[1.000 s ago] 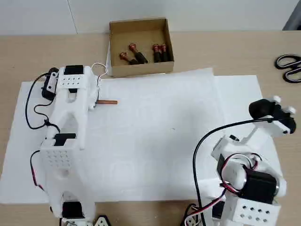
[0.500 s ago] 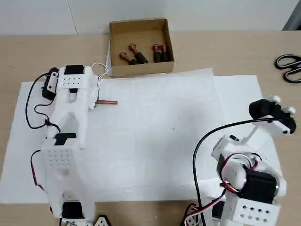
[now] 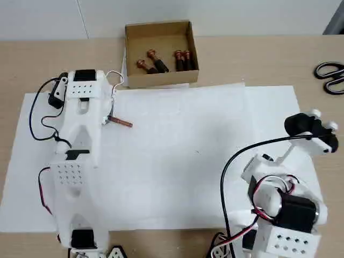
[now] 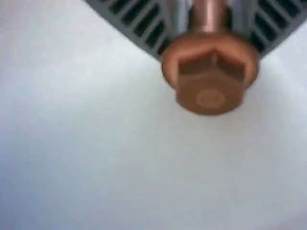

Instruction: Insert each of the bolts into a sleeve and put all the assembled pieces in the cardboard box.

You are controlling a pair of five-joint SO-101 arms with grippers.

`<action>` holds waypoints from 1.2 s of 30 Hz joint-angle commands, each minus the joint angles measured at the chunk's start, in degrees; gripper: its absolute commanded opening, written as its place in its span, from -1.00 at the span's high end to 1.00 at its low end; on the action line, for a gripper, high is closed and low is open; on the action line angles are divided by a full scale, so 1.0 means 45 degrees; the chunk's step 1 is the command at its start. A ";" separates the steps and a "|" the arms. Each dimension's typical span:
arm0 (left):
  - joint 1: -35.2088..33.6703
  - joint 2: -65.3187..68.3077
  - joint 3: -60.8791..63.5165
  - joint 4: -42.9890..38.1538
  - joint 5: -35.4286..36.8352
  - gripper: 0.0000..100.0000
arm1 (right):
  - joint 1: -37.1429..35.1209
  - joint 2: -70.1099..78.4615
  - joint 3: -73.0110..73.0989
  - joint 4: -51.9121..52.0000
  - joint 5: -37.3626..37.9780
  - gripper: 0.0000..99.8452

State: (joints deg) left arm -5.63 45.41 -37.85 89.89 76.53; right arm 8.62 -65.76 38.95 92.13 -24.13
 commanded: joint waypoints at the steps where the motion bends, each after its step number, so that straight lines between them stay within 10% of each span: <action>1: 0.0020 -0.0254 -0.2295 0.1114 -0.0059 0.99 | 0.0068 -0.0166 -0.0039 0.0127 0.0137 0.99; 14: 0.0020 -0.0293 -0.6515 0.2325 -0.1465 0.99 | 0.0049 -0.0166 -0.0059 0.0068 0.0137 0.99; 36: 0.1915 -0.8244 -1.0266 0.2344 -1.0393 0.99 | -0.2354 -0.0186 -0.1387 0.0147 0.0645 0.99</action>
State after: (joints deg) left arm 2.20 16.04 -81.89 99.38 32.57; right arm -0.70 -65.93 35.78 92.13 -22.02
